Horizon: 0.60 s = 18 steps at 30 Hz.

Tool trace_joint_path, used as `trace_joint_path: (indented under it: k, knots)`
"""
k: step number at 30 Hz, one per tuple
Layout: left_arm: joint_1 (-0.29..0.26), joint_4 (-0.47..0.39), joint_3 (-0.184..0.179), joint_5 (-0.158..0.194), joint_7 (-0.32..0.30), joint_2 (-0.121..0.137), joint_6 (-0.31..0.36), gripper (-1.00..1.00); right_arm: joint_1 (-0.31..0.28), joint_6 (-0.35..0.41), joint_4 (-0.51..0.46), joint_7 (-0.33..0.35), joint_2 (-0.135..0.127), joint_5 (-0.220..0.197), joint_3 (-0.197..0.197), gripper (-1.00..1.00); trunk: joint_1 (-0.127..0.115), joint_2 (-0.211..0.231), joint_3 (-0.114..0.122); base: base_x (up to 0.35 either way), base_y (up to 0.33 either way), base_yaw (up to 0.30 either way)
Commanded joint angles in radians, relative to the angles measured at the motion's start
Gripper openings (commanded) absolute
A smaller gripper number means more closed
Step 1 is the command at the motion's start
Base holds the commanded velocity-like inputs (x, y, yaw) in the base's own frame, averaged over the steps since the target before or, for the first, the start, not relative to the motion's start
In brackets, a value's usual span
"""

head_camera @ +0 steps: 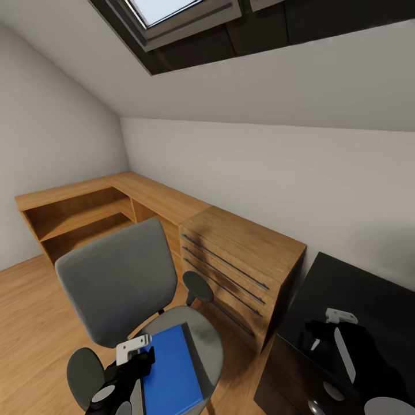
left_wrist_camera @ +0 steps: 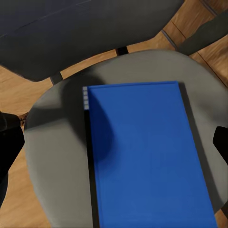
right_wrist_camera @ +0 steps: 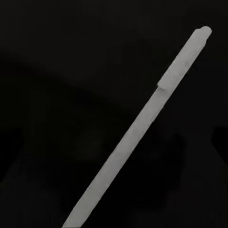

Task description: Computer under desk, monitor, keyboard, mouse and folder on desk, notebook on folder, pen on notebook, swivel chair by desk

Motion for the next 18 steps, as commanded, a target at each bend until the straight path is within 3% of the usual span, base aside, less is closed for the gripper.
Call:
trace_joint_path:
  k: [1, 13, 18]
  knots:
    - [0.000, -0.002, -0.001, 0.010, 0.008, 0.000, 0.002, 1.00, -0.001, 0.005, -0.001, 0.005, 0.000, 0.003, -0.001, 1.00, 0.000, -0.001, -0.001, 0.000, 0.000, 0.000]
    - [0.000, -0.002, -0.001, 0.010, 0.008, 0.000, 0.002, 1.00, 0.000, 0.005, -0.007, 0.005, 0.000, 0.002, -0.002, 1.00, 0.000, -0.001, -0.001, 0.000, 0.000, 0.000]
    - [0.000, -0.002, -0.001, 0.010, 0.008, 0.000, 0.002, 1.00, 0.000, 0.009, -0.076, 0.005, 0.004, 0.003, -0.004, 1.00, 0.000, -0.001, -0.001, 0.000, 0.000, 0.000]
